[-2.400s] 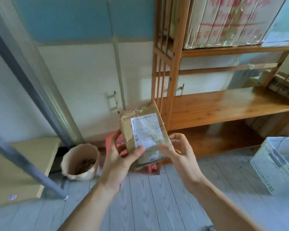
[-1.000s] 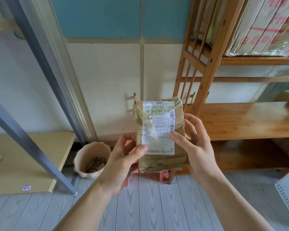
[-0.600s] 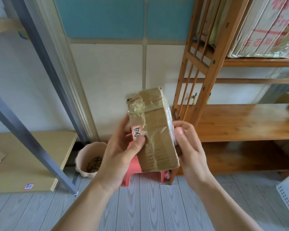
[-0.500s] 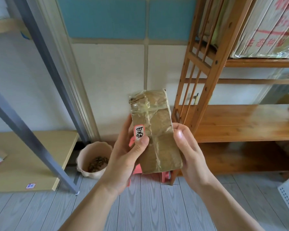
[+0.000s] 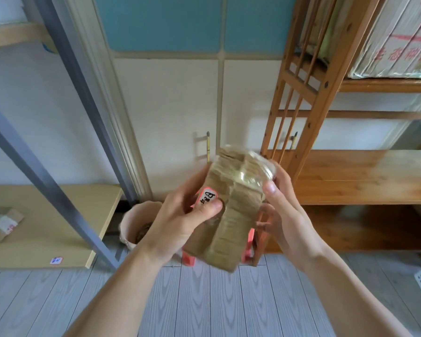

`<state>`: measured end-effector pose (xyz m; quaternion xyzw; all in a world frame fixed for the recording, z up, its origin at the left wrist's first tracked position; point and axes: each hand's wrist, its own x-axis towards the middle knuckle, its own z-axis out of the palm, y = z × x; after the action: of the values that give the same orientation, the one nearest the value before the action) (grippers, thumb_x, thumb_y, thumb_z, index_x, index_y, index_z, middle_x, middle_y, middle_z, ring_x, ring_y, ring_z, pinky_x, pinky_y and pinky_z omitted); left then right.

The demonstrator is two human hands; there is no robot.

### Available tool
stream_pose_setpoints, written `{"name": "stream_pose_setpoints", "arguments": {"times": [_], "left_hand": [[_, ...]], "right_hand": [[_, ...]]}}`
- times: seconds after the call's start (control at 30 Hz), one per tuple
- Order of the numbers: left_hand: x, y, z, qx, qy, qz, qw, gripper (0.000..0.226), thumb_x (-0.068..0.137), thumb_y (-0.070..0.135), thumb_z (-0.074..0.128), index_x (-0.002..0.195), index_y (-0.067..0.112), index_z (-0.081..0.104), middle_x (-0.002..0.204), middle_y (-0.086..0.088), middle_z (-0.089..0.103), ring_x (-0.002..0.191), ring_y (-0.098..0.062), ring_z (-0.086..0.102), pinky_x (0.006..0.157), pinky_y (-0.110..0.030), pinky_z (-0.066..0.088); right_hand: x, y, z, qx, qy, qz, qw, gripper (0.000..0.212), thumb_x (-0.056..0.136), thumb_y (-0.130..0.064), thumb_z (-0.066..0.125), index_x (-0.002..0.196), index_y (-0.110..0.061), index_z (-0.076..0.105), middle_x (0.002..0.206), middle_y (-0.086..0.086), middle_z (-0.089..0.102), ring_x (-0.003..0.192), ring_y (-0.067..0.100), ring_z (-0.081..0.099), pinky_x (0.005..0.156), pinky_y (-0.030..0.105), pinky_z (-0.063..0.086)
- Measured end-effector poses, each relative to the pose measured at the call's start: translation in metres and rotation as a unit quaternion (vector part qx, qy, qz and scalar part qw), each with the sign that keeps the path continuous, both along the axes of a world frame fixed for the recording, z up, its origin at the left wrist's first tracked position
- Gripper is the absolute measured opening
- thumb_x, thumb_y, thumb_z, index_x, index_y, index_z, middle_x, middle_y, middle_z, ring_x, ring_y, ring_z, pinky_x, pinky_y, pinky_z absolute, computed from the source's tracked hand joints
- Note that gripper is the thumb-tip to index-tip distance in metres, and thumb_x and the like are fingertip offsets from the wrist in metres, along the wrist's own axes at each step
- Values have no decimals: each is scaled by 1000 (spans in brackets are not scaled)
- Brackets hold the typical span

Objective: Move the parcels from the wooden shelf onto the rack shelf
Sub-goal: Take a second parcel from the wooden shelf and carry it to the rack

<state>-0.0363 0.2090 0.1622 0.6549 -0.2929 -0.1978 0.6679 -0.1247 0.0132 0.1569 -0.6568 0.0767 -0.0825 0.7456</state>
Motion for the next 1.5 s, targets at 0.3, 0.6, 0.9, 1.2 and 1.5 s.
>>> {"name": "stream_pose_setpoints", "arguments": {"times": [0.3, 0.6, 0.9, 1.2, 1.5], "left_hand": [[4, 44, -10, -18, 55, 142, 988, 85, 64, 76, 77, 139, 43, 57, 129, 6, 74, 116, -31, 66, 102, -66, 44], [-4, 76, -10, -63, 103, 153, 981, 66, 79, 56, 73, 138, 31, 58, 134, -9, 70, 130, -36, 63, 110, -69, 41], [4, 87, -6, -88, 132, 171, 972, 79, 69, 50, 76, 136, 19, 48, 134, -10, 70, 124, -33, 68, 103, -60, 52], [-24, 58, -15, -87, 168, 1, 982, 44, 74, 22, 78, 110, 43, 68, 91, -10, 63, 81, -38, 50, 68, -41, 35], [-6, 72, -4, -146, 162, 79, 973, 100, 60, 50, 93, 145, 24, 46, 117, -9, 74, 97, -26, 76, 76, -40, 64]], "right_hand": [[16, 28, -1, 181, 54, -74, 979, 70, 75, -44, 86, 136, -31, 55, 130, 15, 72, 100, 33, 75, 91, 53, 62], [27, 75, 0, 92, 56, -67, 992, 88, 60, -62, 80, 139, -37, 51, 147, -9, 57, 133, 22, 59, 111, 50, 47], [23, 66, 5, 85, -58, -37, 994, 95, 52, -56, 95, 134, -22, 61, 128, 15, 69, 109, 26, 72, 96, 42, 54], [18, 79, 10, -54, -88, -41, 994, 73, 68, -62, 84, 128, -27, 61, 132, 11, 70, 120, 30, 70, 97, 54, 59], [12, 60, 24, -170, -45, 69, 982, 73, 56, -49, 76, 128, -53, 64, 146, -7, 45, 122, 0, 60, 97, 37, 60]]}}
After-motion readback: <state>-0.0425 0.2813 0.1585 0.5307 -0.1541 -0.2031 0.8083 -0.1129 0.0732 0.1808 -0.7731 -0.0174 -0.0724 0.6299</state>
